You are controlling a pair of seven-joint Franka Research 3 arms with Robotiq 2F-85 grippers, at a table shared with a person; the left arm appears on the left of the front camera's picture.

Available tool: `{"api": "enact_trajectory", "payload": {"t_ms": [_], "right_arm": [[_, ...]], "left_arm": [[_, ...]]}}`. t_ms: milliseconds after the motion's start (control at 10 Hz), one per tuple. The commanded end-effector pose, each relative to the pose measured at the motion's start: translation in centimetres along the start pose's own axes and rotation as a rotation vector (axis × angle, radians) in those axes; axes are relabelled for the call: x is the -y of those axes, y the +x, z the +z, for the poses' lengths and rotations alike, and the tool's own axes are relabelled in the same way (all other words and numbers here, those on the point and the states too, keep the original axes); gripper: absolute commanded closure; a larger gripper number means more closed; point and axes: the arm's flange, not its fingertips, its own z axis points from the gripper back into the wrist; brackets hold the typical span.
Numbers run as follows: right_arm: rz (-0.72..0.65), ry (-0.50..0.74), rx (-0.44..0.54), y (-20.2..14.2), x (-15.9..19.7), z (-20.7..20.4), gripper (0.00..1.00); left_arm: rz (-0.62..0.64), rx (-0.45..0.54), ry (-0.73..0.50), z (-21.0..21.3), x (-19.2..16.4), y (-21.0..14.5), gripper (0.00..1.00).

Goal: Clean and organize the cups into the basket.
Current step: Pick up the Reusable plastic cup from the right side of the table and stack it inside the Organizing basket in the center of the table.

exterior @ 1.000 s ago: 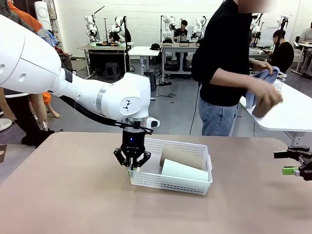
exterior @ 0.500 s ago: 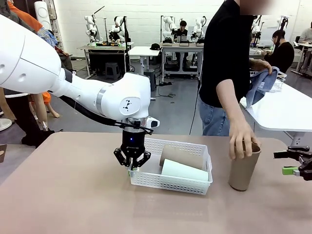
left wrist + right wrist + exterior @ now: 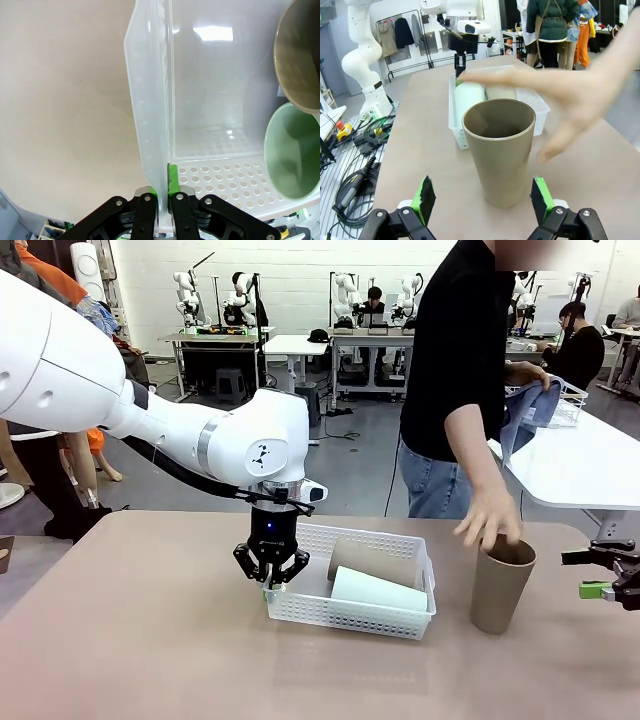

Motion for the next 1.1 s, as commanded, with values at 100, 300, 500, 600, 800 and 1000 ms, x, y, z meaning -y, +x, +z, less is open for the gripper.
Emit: {"api": "enact_trajectory", "payload": {"t_ms": [100, 300, 500, 600, 800, 1000], "right_arm": [[0.059, 0.059, -0.069, -1.5, 0.3, -0.4, 0.0], [0.143, 0.085, -0.098, -3.4, 1.1, -1.8, 0.0], [0.148, 0.11, -0.107, -4.9, 1.7, -2.7, 0.0], [0.135, 0.12, -0.12, -5.6, 2.1, -3.4, 0.0], [0.116, 0.104, -0.147, -6.5, 3.2, -4.9, 0.0], [0.077, 0.103, -0.142, -7.0, 4.5, -6.2, 0.0]], "left_arm": [[-0.002, -0.004, 0.007, -0.3, -0.4, 0.0, 1.0], [-0.002, -0.004, 0.007, -0.3, -0.4, 0.0, 1.0], [-0.002, -0.004, 0.007, -0.3, -0.4, 0.0, 1.0], [-0.002, -0.004, 0.007, -0.3, -0.4, 0.0, 1.0], [-0.002, -0.004, 0.007, -0.3, -0.4, 0.0, 1.0], [-0.002, -0.004, 0.007, -0.3, -0.4, 0.0, 1.0]]}}
